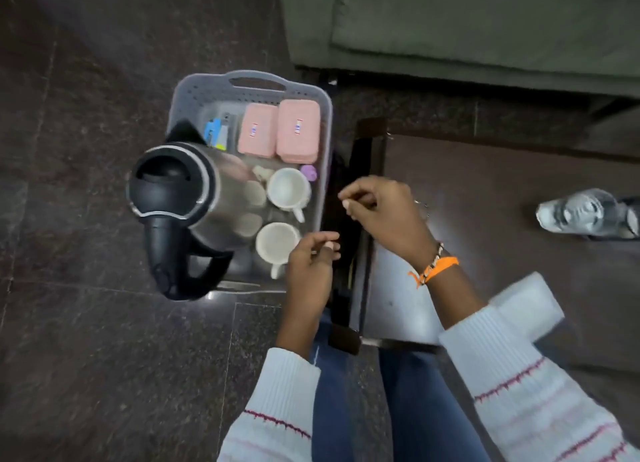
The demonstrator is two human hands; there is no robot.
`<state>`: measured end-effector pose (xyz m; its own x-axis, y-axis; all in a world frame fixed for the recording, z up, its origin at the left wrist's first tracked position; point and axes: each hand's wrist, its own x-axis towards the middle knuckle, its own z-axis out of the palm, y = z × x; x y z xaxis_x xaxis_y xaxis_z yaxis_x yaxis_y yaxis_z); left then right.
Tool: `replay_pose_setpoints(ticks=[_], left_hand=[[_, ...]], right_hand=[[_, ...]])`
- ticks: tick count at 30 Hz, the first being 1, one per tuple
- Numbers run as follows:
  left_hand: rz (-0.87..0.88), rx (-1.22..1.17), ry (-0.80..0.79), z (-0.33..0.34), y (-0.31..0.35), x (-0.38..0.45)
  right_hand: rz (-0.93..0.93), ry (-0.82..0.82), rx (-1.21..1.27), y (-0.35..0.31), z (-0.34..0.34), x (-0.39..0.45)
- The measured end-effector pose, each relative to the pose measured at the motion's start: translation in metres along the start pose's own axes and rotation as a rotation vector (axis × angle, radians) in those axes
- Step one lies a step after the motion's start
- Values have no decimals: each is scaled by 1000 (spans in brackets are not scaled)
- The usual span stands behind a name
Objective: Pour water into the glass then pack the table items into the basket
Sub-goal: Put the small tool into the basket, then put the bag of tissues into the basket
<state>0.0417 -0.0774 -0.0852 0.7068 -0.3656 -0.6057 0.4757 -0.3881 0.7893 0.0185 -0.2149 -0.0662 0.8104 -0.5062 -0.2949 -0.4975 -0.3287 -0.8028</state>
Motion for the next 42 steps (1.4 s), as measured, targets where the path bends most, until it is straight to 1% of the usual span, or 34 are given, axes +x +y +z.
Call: replay_pose_setpoints(ticks=[4,7,14,17,19,20,22,25,28,31,33,36,39,41,42], left_hand=[[-31,128,-158,56,-21,-29],[-76,234,-272,99,-41,-49],[-153,539,-518,196,-87,-80],[-185,667,-573,228,-101,-88],[-194,711,-576,247,-108,-90],[-197,723,-576,254,-111,-91],[-213,744,-593,261,-116,-90],[-241,770,-602,272,-127,-88],[-231,833,-537,276,-131,-76],[-214,810,-434,275,-126,-60],[-223,753,-380,272,-118,-51],[-289,697,-396,258,-103,-42],[-350,572,-449,233,-88,-40],[-340,436,-448,215,-81,-42],[-335,347,-422,205,-77,-43]], right_hand=[[193,93,15,70,-37,-73],[378,162,47,127,-59,-120],[813,482,193,237,-95,-198],[996,654,279,275,-98,-215],[1117,698,317,300,-102,-224],[1162,718,382,310,-103,-226],[1189,751,571,321,-104,-224],[1210,729,608,336,-107,-214],[1187,724,676,342,-110,-203],[1130,572,810,337,-118,-193],[1040,458,943,324,-125,-187],[868,277,1036,300,-134,-180],[714,102,1069,268,-138,-170],[668,50,1026,249,-135,-162],[650,39,1003,238,-131,-158]])
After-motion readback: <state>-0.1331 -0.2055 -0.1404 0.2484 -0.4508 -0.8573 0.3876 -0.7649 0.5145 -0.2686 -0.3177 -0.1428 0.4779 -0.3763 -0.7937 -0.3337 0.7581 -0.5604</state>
